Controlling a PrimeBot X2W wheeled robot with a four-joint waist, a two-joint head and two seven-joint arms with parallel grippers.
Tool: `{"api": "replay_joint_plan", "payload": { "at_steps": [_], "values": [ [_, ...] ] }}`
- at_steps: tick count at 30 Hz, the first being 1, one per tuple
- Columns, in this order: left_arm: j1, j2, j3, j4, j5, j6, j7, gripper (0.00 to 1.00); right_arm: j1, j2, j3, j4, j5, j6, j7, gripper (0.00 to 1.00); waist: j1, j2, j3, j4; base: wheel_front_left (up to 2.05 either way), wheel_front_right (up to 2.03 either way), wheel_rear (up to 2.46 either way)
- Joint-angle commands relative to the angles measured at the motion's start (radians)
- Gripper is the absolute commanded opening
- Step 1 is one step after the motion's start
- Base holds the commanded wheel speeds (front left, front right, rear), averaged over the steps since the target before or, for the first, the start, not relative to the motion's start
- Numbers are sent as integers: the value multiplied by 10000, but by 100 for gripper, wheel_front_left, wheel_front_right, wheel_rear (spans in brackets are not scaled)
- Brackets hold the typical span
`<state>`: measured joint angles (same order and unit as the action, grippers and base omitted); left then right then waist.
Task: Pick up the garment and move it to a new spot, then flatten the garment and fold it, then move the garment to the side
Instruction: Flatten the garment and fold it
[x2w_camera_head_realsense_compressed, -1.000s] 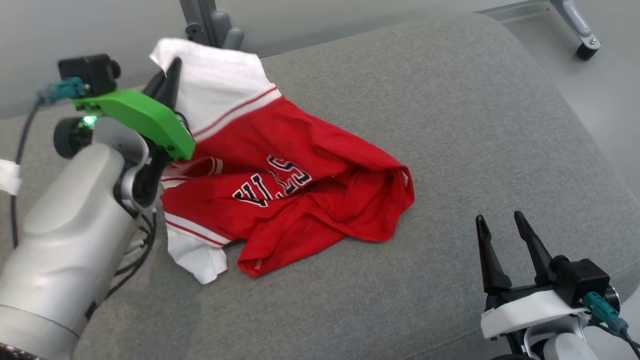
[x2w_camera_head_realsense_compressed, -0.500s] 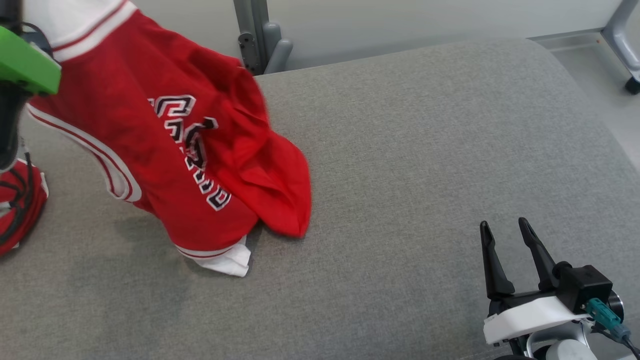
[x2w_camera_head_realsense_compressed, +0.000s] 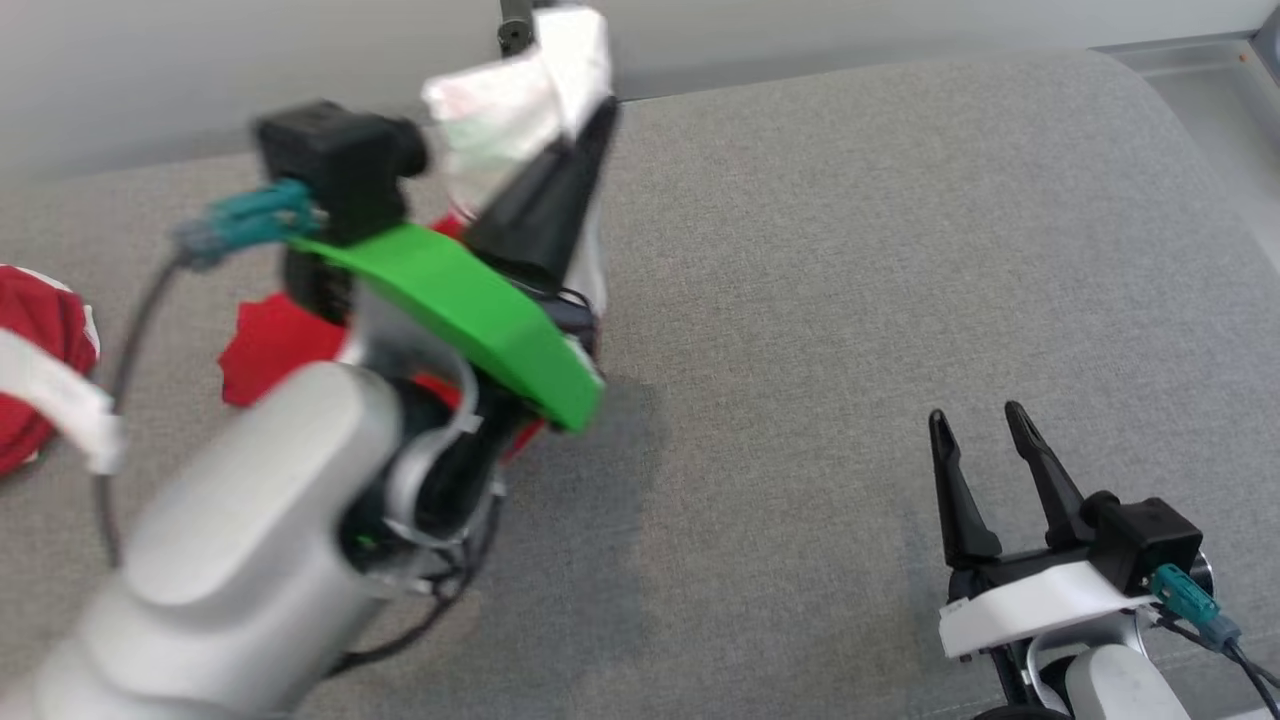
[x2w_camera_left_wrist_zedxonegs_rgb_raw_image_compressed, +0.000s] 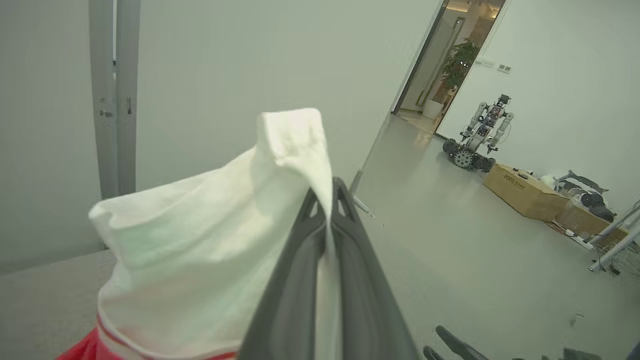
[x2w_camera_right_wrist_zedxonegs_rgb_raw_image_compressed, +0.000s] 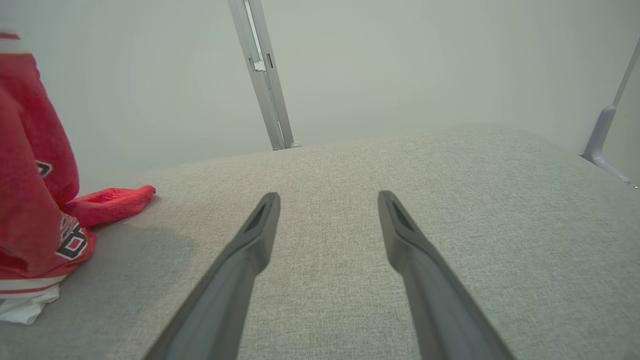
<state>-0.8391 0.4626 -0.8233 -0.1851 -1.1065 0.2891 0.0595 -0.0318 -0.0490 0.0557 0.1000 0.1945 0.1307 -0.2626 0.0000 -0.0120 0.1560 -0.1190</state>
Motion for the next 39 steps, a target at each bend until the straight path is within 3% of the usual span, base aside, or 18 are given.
{"api": "replay_joint_plan", "payload": {
  "at_steps": [1,3,9,12,17,20,21,22,23,26,31,35,39],
  "values": [
    [305,-932,-372,782,-119,-29,-216,0,-321,-24,204,15,168,1,-34,100,0,120,522,-385,0,0,0],
    [290,-1271,-601,1320,-16,-87,-296,0,-431,-20,328,38,202,1,-34,100,0,120,670,-531,0,0,0],
    [68,-3217,-1705,4143,360,-621,-770,0,-1038,-24,737,31,546,1,-34,100,0,120,1436,-1591,0,0,0],
    [-77,-3749,-2080,5131,529,-958,-1041,0,-1147,-18,833,56,715,1,-34,100,0,120,1635,-2024,0,0,0],
    [-369,-4075,-2199,5908,315,-1168,-2065,0,-1177,-20,1106,106,913,1,-34,100,0,120,1783,-2640,0,0,0],
    [-478,-4096,-2139,5981,-134,-766,-2883,0,-1136,-21,1237,183,1001,1,-34,100,0,120,1745,-2915,0,0,0],
    [-502,-4098,-2122,5997,-243,-601,-3031,13,-1115,-20,1262,198,1014,1,-34,100,0,120,1738,-2970,0,0,0],
    [-536,-4099,-2201,6050,-350,-483,-3098,44,-1110,-17,1290,211,1025,1,-34,100,0,120,1741,-3017,0,0,0],
    [-515,-4103,-2239,6040,-576,-417,-3178,100,-1118,-17,1317,223,1045,1,-34,100,0,120,1753,-3054,0,0,0],
    [-387,-4105,-2500,5900,-1030,-466,-3235,100,-1140,-18,1278,207,1118,1,-34,100,0,120,1799,-3061,0,0,0],
    [-241,-4102,-3011,4869,-1999,-1168,-3249,100,-1059,-20,1138,223,1072,1,-33,100,0,120,1790,-2795,0,0,0],
    [-207,-4091,-2876,4615,-1487,-1297,-3244,100,-1108,-23,983,179,998,1,-34,100,0,120,1729,-2505,0,0,0],
    [179,-3126,-2473,4357,-602,-1257,-3235,100,-963,-21,792,107,845,1,-34,100,0,120,1592,-2212,0,0,0]
  ]
}}
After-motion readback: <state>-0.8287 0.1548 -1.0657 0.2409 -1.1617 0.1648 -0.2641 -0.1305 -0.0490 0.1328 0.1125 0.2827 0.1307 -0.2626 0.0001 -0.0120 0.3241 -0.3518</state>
